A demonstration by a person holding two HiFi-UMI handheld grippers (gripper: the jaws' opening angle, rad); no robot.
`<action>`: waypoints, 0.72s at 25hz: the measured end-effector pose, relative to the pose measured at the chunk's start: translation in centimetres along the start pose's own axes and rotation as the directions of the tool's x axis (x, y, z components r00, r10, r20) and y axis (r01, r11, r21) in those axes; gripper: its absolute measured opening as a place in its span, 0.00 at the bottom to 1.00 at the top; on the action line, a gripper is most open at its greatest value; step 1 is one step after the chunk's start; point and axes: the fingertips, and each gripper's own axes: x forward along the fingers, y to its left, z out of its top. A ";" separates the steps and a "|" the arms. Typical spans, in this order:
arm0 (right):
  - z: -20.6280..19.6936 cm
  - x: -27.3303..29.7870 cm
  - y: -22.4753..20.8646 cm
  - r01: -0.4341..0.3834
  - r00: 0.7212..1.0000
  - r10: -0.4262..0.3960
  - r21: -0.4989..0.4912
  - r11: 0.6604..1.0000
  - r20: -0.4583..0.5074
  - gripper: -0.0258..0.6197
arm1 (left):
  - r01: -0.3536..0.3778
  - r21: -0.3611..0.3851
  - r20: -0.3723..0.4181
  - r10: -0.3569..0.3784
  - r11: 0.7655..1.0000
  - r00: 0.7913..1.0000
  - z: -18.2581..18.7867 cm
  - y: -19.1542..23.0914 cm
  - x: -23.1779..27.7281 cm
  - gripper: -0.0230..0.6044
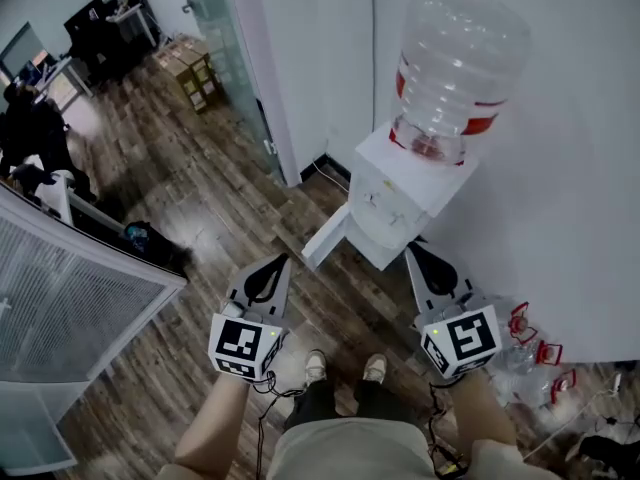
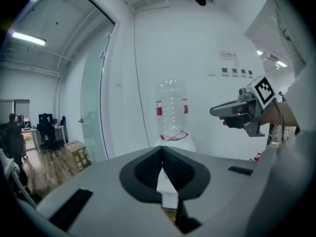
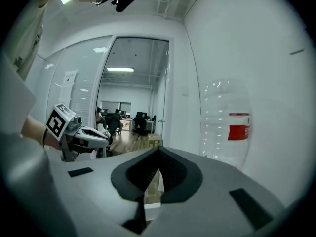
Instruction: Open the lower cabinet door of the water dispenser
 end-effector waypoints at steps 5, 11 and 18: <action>3.9 -6.3 -0.8 0.057 0.997 -0.057 0.004 0.998 0.051 0.05 | 0.045 0.052 0.093 -0.050 0.998 0.994 6.1 -2.6 -2.3 0.05; 8.0 -12.3 -2.5 0.151 0.982 -0.147 -0.020 0.988 0.116 0.05 | 0.108 0.134 0.192 -0.133 0.985 0.972 12.1 -6.5 -4.6 0.05; 11.8 -17.1 -2.0 0.179 0.967 -0.175 0.000 0.984 0.187 0.05 | 0.159 0.239 0.160 -0.201 0.958 0.966 14.4 -10.5 -6.9 0.05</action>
